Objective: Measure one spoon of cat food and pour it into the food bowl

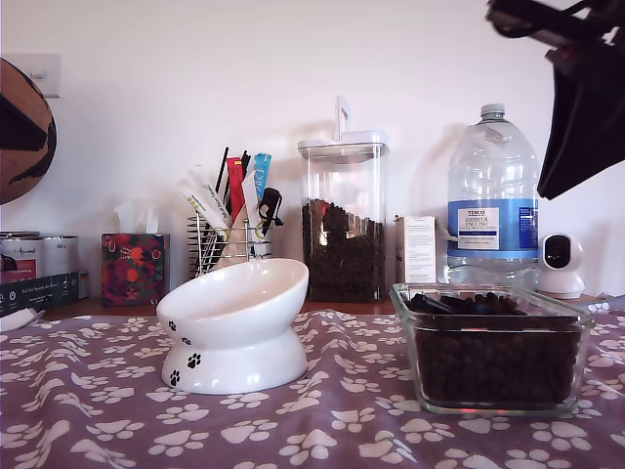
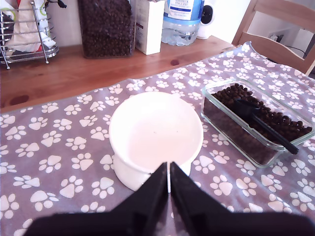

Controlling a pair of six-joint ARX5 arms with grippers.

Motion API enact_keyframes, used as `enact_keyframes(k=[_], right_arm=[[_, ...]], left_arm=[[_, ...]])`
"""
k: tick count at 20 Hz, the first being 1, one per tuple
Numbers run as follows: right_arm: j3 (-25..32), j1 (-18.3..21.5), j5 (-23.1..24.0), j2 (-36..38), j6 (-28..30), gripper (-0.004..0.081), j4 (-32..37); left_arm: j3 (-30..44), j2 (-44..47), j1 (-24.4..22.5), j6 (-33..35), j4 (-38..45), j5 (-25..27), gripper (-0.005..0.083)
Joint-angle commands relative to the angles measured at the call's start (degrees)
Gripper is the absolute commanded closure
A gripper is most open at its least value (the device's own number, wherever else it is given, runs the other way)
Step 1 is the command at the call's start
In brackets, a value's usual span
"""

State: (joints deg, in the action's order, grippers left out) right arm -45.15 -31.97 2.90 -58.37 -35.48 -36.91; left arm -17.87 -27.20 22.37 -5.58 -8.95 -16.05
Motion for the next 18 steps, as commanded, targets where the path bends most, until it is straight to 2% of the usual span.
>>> enact_keyframes(k=[1,2,3,5,8,18], right_arm=[[-3.80,-0.07,-2.16,-3.78,-1.90,0.0667,-1.77],[-5.14,-0.07,-3.91,-5.97,-2.69,0.0582,-1.97],[-6.40,-0.07,-5.92,-7.91,-2.67,0.0533,-1.90],[-8.11,-0.07,-9.18,-11.32,-2.80,0.0518,-0.98],[-8.66,0.00,-13.09,-14.69,-3.72,0.0438,2.78],[-9.38,0.42,-13.29,-22.51,-5.05,0.0436,3.61]], left_arm=[[0.39,-0.28,0.09,0.07,0.44,-0.22,0.0794],[0.39,-0.28,0.09,0.04,0.46,-0.22,0.0794],[0.39,-0.28,0.09,0.04,0.46,-0.22,0.0794],[0.39,-0.28,0.09,0.04,0.44,-0.22,0.0794],[0.37,-0.28,0.09,0.04,0.44,-0.22,0.0794],[0.39,-0.28,0.09,0.04,0.44,-0.24,0.0794]])
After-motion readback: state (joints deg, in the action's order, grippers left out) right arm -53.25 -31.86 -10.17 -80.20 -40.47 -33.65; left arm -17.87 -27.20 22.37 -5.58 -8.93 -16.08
